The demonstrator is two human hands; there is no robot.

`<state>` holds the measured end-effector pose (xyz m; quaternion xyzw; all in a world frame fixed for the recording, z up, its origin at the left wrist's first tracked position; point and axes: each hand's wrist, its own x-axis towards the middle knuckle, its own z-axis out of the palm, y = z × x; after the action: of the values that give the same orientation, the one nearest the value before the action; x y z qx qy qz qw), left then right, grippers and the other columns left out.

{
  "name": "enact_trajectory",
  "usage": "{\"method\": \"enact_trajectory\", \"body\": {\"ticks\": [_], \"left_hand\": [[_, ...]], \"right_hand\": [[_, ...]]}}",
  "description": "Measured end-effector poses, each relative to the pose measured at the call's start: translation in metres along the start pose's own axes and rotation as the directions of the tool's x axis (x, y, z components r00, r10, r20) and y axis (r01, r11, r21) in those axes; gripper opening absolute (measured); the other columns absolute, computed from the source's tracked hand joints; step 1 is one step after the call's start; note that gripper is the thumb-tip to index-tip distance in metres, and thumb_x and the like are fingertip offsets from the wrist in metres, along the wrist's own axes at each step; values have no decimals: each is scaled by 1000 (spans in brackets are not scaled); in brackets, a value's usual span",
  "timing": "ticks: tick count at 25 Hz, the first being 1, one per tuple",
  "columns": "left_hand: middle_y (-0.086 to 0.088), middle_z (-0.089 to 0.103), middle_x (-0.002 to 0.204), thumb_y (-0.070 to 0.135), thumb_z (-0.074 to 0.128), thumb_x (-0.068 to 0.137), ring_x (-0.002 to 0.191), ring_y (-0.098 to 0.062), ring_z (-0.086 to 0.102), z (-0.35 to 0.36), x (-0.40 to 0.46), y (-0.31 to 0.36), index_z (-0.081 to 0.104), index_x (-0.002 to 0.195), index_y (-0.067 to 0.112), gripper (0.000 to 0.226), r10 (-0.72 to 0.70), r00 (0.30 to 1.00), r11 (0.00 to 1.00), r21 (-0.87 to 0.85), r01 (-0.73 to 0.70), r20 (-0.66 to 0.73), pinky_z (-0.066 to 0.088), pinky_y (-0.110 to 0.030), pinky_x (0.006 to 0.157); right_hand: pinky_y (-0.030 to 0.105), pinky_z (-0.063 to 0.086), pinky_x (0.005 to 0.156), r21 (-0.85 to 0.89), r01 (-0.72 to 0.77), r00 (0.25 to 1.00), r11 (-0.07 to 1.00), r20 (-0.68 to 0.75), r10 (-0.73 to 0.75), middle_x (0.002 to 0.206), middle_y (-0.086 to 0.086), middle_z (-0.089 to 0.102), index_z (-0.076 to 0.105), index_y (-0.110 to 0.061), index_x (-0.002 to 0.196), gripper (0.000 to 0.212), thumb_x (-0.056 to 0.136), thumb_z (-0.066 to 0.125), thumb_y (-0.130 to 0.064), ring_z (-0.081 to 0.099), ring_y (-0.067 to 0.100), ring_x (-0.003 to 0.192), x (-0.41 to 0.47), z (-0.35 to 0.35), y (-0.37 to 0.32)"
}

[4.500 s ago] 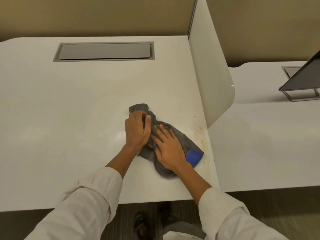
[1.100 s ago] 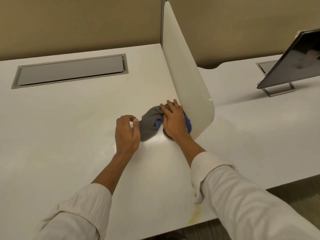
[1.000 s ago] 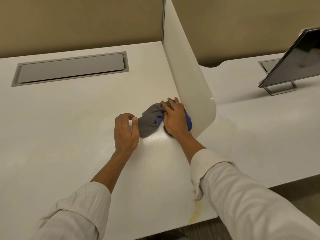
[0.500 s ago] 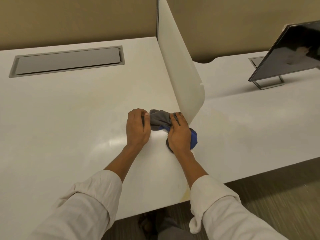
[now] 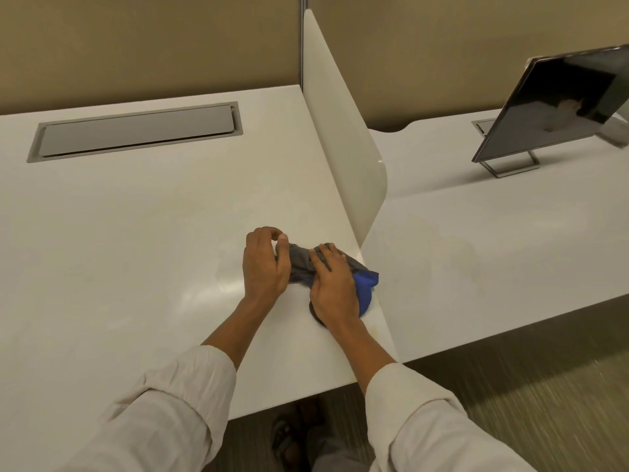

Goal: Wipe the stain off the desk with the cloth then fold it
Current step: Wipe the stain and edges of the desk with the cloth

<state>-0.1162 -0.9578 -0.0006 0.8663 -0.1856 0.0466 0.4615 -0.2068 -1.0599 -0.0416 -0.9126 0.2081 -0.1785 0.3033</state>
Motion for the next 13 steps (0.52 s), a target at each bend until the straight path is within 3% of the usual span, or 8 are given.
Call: {"method": "enact_trajectory", "body": {"ticks": [5, 9, 13], "left_hand": [[-2, 62, 97, 26, 43, 95, 93, -17, 50, -9, 9, -5, 59, 98, 9, 23, 4, 1000, 1000, 29, -4, -24, 49, -41, 75], [-5, 63, 97, 26, 42, 96, 95, -20, 51, -25, 12, -14, 58, 97, 7, 25, 12, 998, 995, 98, -6, -60, 47, -37, 77], [-7, 63, 99, 26, 41, 96, 96, -22, 52, -35, 2, -20, 58, 98, 7, 25, -17, 998, 993, 119, 25, -62, 42, -34, 81]], "right_hand": [[43, 22, 119, -45, 24, 995, 999, 94, -20, 144, 17, 49, 58, -6, 132, 44, 89, 52, 1, 36, 34, 140, 48, 4, 0], [56, 7, 118, -274, 96, 982, 957, 181, -47, 150, 2, 42, 50, -25, 139, 51, 89, 53, -15, 27, 27, 144, 81, 9, 4], [50, 17, 118, -228, 134, 978, 964, 187, -92, 148, 7, 46, 53, -19, 137, 47, 91, 54, -12, 31, 31, 142, 72, 4, 11]]}}
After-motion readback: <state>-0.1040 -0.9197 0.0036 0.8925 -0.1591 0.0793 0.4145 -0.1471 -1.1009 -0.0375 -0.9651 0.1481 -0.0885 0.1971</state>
